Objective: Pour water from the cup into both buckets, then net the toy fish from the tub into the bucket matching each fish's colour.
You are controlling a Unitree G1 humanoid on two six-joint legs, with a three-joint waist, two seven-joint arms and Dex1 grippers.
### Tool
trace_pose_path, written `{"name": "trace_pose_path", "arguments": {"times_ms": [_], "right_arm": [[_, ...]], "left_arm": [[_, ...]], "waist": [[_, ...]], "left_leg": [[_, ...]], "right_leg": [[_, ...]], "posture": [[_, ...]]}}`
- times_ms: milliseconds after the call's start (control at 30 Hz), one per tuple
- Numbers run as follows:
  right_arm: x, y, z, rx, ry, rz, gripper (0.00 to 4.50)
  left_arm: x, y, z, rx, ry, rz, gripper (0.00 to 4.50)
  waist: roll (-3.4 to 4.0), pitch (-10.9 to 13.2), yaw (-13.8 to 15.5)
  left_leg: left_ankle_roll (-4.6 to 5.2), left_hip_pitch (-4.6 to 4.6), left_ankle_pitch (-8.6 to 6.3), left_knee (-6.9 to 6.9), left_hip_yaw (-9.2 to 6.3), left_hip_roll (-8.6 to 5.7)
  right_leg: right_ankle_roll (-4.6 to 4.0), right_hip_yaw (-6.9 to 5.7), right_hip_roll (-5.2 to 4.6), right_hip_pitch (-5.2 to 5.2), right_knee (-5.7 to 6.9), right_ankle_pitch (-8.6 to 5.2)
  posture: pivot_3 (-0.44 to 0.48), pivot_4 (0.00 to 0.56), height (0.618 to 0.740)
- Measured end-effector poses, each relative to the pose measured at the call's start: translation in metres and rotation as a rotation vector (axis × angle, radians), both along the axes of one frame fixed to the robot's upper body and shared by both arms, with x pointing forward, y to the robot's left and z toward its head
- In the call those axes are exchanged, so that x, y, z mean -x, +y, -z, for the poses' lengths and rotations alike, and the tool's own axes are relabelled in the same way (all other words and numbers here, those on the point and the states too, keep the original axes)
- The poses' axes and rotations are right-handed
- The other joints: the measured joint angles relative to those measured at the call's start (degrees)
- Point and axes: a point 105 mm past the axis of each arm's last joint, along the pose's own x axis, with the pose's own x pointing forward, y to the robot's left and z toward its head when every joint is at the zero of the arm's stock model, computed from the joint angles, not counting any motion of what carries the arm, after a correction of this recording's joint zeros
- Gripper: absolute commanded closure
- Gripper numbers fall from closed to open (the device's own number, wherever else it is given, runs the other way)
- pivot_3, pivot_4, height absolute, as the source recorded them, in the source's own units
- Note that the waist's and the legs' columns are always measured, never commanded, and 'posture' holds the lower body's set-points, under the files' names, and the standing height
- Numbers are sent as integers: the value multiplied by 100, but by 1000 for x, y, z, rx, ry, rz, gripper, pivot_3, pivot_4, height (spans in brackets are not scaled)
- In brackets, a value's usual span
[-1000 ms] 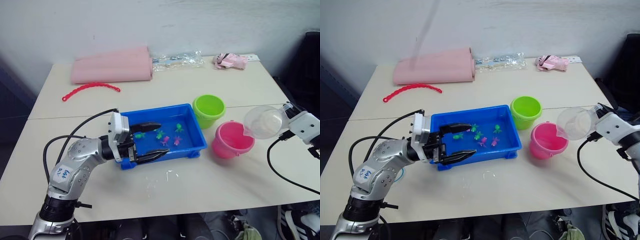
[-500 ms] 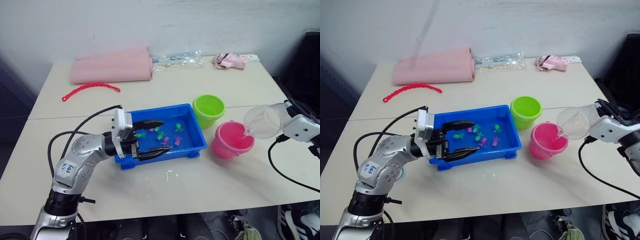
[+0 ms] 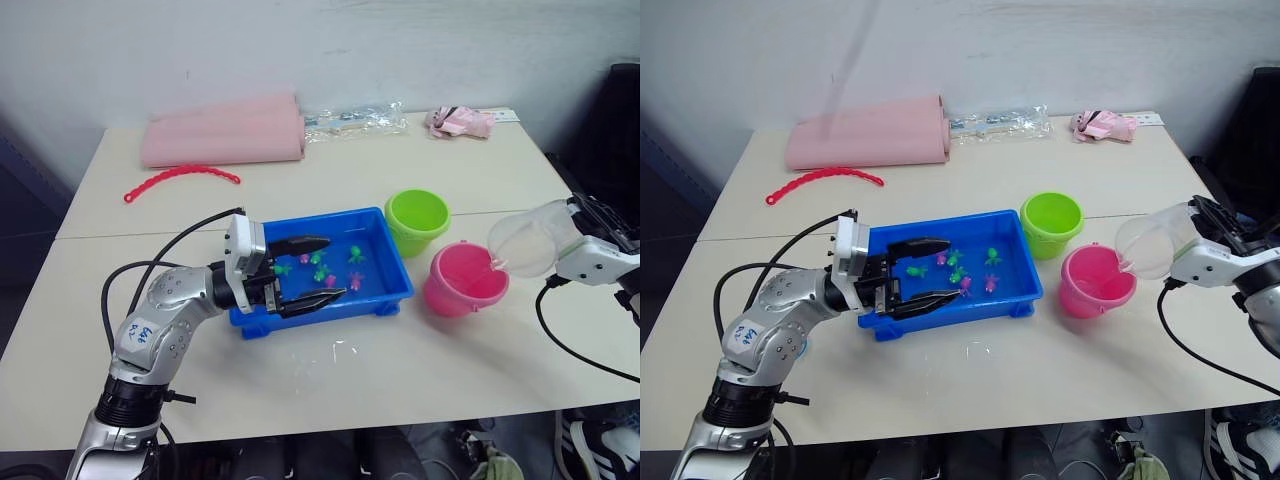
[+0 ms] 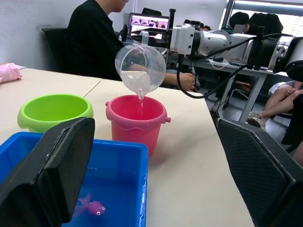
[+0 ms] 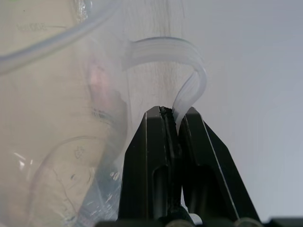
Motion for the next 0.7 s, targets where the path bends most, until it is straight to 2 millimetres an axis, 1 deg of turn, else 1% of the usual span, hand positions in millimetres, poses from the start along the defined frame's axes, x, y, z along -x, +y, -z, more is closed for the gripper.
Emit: {"name": "trace_pose_path", "arguments": {"times_ms": [67,267,400,500,567,633,700], "right_arm": [[0,6,0,39,-9,-22,4482],[0,11,-3,57,-37,-36,4482],[0,11,-3,18,-27,-42,4482],[-3,2,-1,-169,6,-19,4482],[-3,-5,1,-233,32,-2,4482],[-3,-12,-1,-298,39,6,4482],[-4,-15,-3,-423,60,-12,4482]], "left_arm": [[0,0,0,1,-8,-1,0],[0,-1,0,0,-16,-3,0],[0,-1,0,-1,-20,-3,0],[0,0,0,-6,-22,1,0],[0,1,0,-13,-24,-3,0],[-1,3,0,-20,-26,-8,0],[-1,6,0,-23,-28,-12,0]], "waist": [[0,0,0],[0,0,2],[0,0,0],[-1,1,1],[-1,1,4],[-2,1,2],[-8,4,2]], "left_leg": [[-2,0,1,0,0,1],[-2,0,2,0,-1,0],[-1,0,3,0,-1,0],[0,0,3,1,-3,1],[3,0,5,1,-3,0],[3,0,5,1,-4,0],[4,0,5,3,-9,3]], "right_leg": [[0,1,1,0,0,0],[0,1,1,0,1,0],[0,0,1,0,1,0],[1,-1,3,2,1,1],[2,-1,3,2,2,1],[2,-1,2,2,2,1],[3,-2,6,7,1,2]], "posture": [[0,150,740],[0,150,740],[0,150,740],[0,150,740],[0,150,740],[0,150,740],[0,150,740]]}}
